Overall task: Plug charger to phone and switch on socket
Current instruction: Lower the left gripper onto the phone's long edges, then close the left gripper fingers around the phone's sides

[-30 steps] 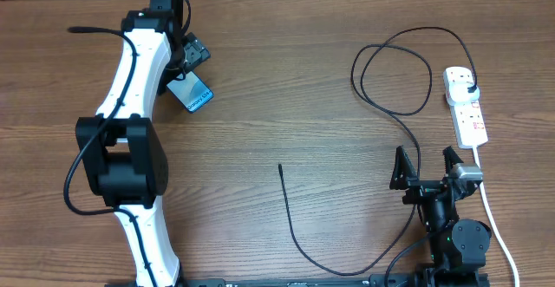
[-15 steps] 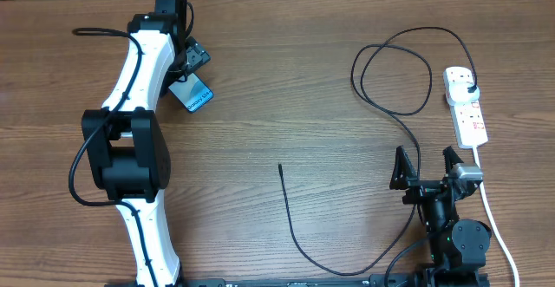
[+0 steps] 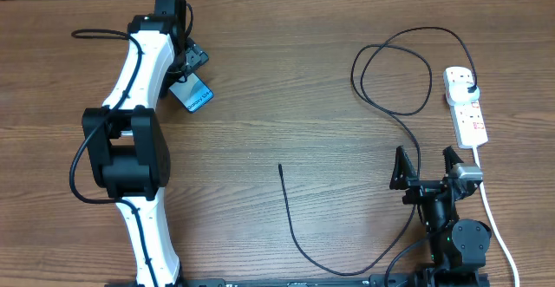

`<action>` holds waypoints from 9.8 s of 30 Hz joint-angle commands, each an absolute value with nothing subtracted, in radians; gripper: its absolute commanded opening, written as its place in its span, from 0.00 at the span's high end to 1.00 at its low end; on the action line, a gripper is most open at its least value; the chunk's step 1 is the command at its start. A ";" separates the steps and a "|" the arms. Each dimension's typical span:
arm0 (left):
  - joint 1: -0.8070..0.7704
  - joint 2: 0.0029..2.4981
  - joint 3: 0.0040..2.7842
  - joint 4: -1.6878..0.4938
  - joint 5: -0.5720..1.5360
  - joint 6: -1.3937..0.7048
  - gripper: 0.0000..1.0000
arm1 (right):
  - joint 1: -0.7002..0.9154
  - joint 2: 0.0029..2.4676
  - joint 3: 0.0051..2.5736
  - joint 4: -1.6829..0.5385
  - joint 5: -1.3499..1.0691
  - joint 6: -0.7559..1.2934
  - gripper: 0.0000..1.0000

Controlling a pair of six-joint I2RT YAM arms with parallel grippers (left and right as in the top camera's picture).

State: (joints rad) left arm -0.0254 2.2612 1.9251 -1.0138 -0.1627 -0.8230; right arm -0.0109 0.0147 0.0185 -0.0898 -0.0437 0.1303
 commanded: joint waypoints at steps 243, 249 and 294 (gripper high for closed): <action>0.025 2.368 1.898 -0.992 -0.043 -0.984 0.00 | -0.010 0.004 0.008 -0.083 -0.030 0.127 0.00; 0.028 2.368 1.898 -0.995 -0.028 -0.996 0.00 | -0.010 0.004 0.008 -0.084 -0.030 0.127 0.00; 0.065 2.429 1.901 -1.073 -0.037 -1.044 0.00 | -0.010 0.004 0.008 -0.084 -0.030 0.127 0.00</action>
